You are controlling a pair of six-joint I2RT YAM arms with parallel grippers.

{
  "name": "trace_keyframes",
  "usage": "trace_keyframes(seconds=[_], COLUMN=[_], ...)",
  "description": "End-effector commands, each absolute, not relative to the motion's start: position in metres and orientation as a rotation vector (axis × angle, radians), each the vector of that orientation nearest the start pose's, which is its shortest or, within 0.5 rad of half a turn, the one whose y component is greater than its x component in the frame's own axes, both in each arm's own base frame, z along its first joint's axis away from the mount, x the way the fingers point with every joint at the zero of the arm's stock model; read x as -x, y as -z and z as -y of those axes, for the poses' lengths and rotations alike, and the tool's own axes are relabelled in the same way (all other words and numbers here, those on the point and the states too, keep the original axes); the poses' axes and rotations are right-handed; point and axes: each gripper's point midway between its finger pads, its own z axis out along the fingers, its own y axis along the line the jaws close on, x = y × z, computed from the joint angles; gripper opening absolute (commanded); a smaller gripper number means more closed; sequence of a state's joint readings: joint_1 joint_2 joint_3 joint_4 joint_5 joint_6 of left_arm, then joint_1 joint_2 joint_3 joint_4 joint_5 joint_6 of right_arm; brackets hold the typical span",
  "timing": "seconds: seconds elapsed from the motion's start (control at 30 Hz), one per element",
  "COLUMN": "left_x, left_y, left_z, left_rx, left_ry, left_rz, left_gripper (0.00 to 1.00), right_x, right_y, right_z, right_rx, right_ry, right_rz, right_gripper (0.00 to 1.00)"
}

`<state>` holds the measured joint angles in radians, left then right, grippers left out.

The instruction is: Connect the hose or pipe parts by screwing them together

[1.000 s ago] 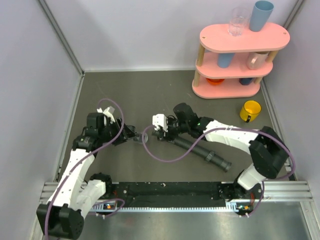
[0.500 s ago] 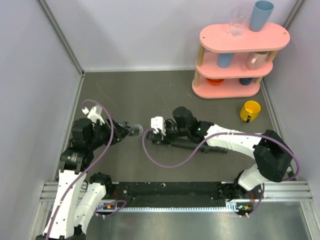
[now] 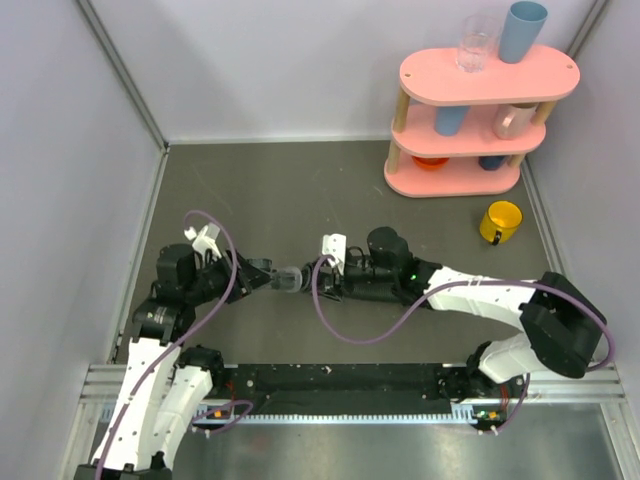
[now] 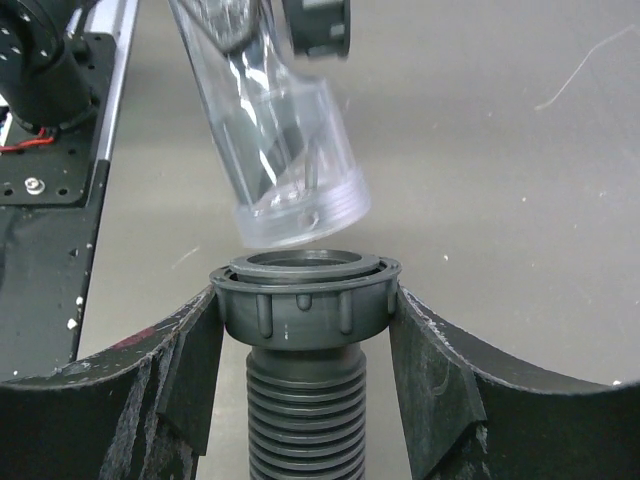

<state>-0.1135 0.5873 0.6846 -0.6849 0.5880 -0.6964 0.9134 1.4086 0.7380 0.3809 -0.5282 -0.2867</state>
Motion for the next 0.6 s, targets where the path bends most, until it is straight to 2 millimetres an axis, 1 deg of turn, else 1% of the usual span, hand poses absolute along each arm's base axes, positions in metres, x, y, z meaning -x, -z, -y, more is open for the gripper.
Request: trace_keyframes(seconds=[0.0, 0.07, 0.1, 0.17, 0.2, 0.3, 0.4, 0.43, 0.5, 0.57], left_x=[-0.179, -0.178, -0.178, -0.176, -0.176, -0.175, -0.176, -0.176, -0.175, -0.175], left_y=[-0.214, -0.211, -0.211, -0.211, -0.212, -0.213, -0.220, -0.222, -0.227, -0.229], left_z=[0.154, 0.157, 0.158, 0.160, 0.161, 0.161, 0.160, 0.160, 0.159, 0.161], left_rx=[0.240, 0.231, 0.231, 0.220, 0.215, 0.210, 0.206, 0.203, 0.198, 0.201], left_ry=[1.228, 1.257, 1.264, 1.289, 1.294, 1.299, 1.284, 1.278, 1.277, 1.294], left_rz=[-2.165, -2.169, -2.169, -2.168, -2.165, -2.163, -2.149, -2.146, -2.137, -2.138], left_gripper=[0.00, 0.00, 0.00, 0.00, 0.00, 0.00, 0.00, 0.00, 0.00, 0.00], right_x=[-0.183, -0.176, -0.175, -0.171, -0.173, -0.172, -0.169, -0.166, -0.163, -0.161], right_y=[-0.216, -0.218, -0.224, -0.219, -0.223, -0.216, -0.206, -0.206, -0.207, -0.214], right_z=[-0.389, -0.390, -0.392, -0.393, -0.395, -0.395, -0.393, -0.392, -0.392, -0.393], right_rx=[1.346, 1.377, 1.387, 1.424, 1.427, 1.458, 1.475, 1.481, 1.467, 1.444], right_ry=[-0.968, -0.995, -0.997, -1.008, -0.998, -0.994, -1.000, -1.015, -1.035, -1.065], right_rz=[-1.163, -1.141, -1.126, -1.148, -1.136, -1.151, -1.159, -1.152, -1.143, -1.136], right_gripper=[0.26, 0.26, 0.26, 0.26, 0.26, 0.25, 0.25, 0.25, 0.25, 0.25])
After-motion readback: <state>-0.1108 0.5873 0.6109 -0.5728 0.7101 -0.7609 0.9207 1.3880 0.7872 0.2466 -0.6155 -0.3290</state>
